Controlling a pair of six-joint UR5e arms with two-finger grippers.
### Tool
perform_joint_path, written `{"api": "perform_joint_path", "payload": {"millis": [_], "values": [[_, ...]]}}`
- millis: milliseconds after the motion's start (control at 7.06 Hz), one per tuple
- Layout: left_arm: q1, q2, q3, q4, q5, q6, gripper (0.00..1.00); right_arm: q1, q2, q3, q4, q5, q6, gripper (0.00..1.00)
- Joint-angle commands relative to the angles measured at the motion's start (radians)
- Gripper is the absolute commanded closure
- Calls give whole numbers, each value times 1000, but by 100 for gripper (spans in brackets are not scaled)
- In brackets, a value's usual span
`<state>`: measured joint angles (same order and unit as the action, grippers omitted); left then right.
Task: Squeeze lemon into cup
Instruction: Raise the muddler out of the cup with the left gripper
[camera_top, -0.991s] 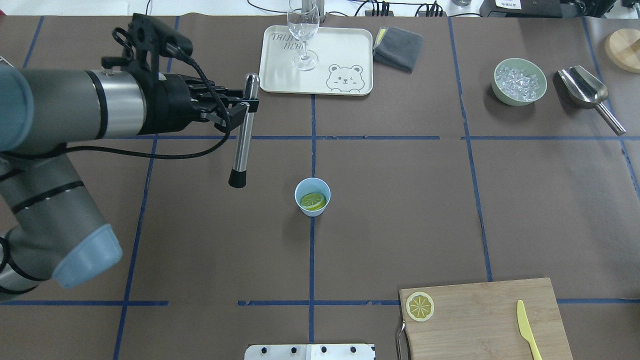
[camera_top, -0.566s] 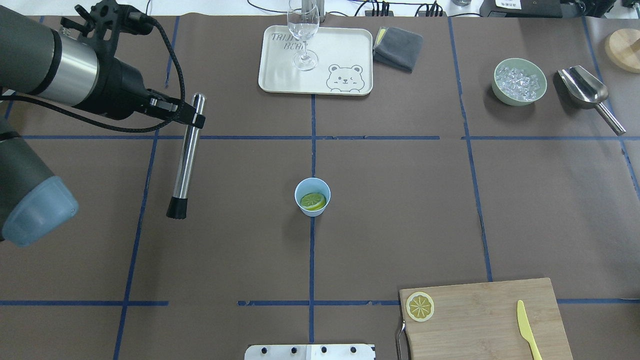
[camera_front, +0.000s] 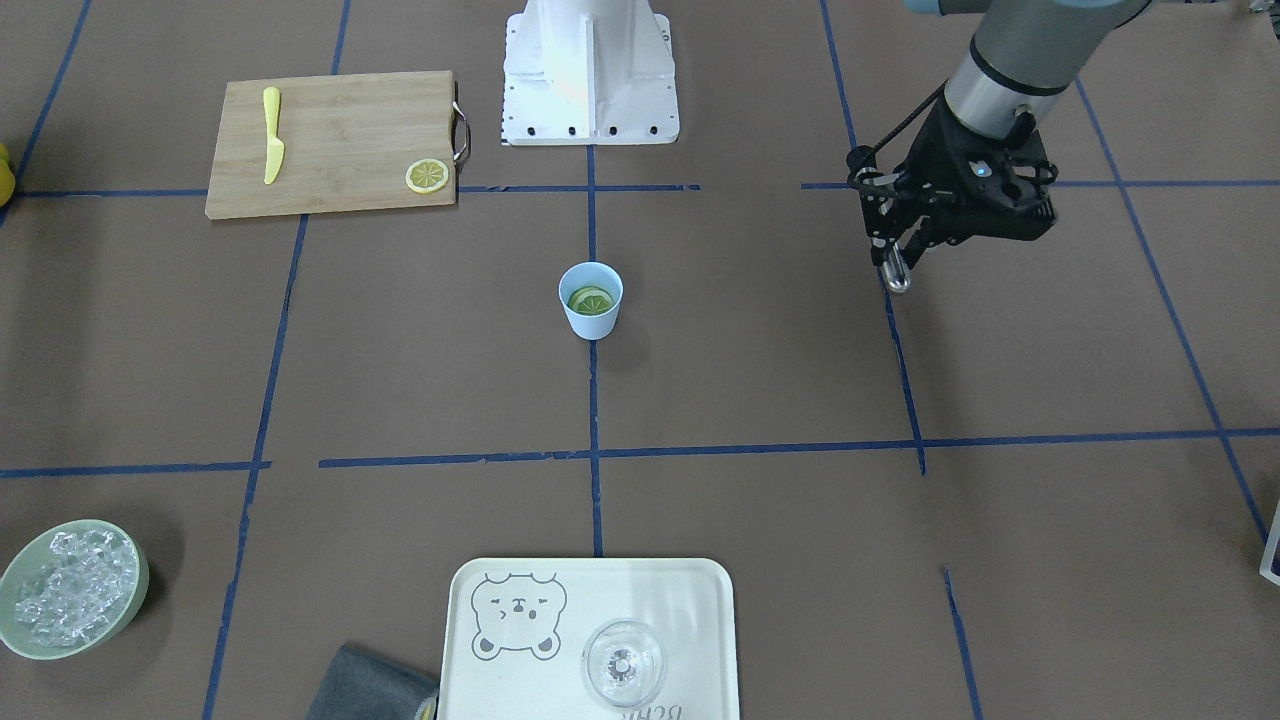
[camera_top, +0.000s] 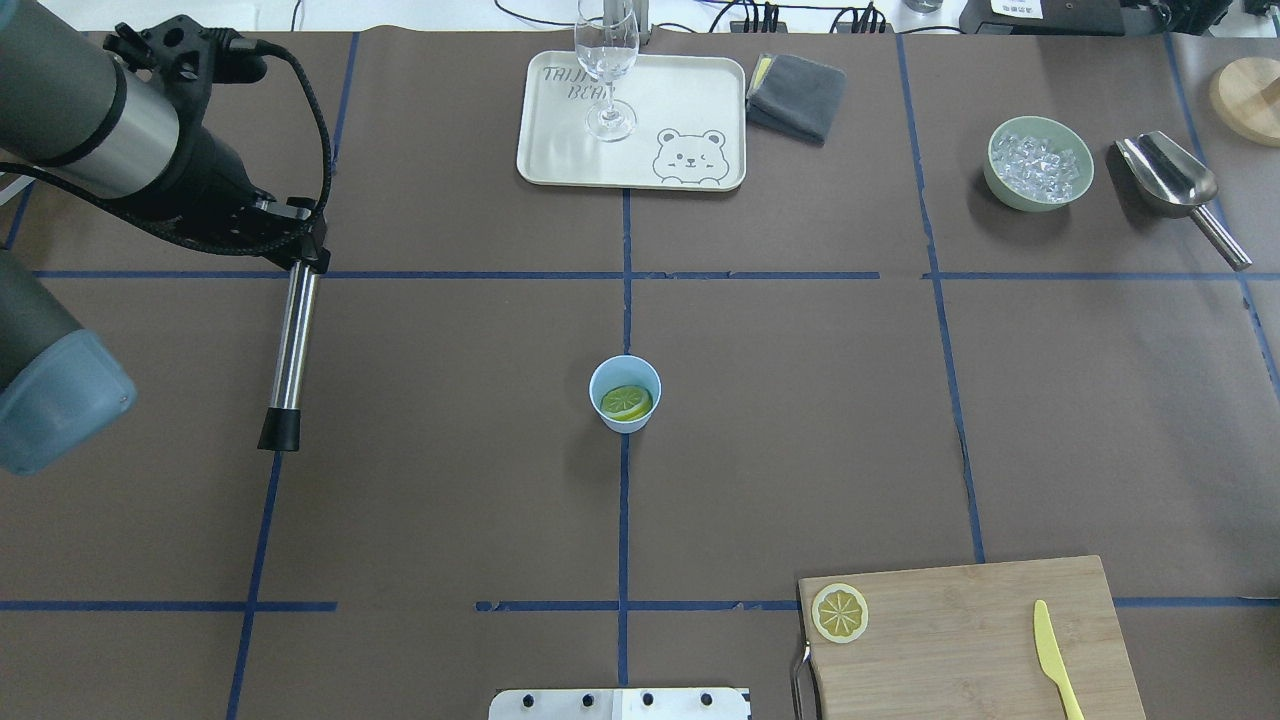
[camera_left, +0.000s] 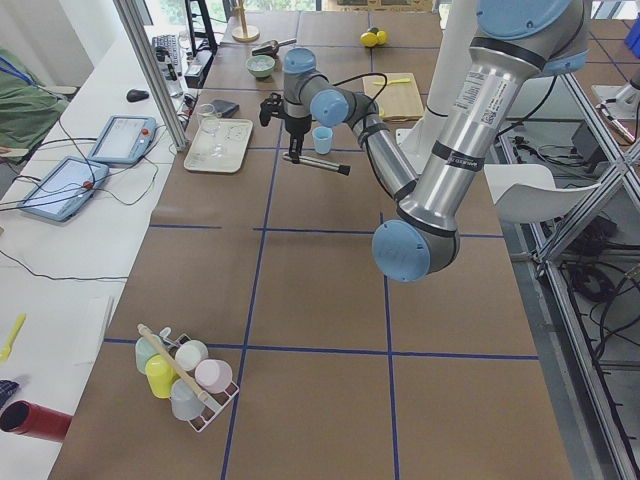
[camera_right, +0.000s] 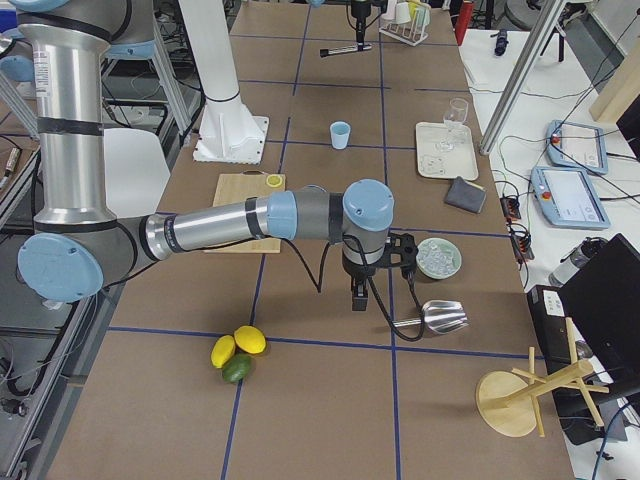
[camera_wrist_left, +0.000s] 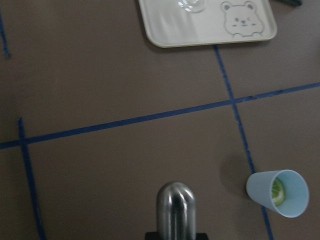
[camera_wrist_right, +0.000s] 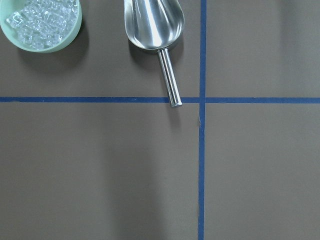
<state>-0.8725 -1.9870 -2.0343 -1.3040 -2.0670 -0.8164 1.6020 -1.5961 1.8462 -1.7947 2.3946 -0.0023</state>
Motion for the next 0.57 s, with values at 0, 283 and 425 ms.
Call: {"api": "perform_joint_path", "payload": {"millis": [0, 283, 425], "values": [[46, 2, 102, 127, 70, 92, 100, 1, -2, 11, 0, 0, 1, 0], [52, -7, 245, 121, 70, 100, 100, 4, -11, 40, -2, 1, 4, 0], [50, -1, 262, 121, 70, 138, 100, 4, -11, 45, -2, 1, 4, 0]]}}
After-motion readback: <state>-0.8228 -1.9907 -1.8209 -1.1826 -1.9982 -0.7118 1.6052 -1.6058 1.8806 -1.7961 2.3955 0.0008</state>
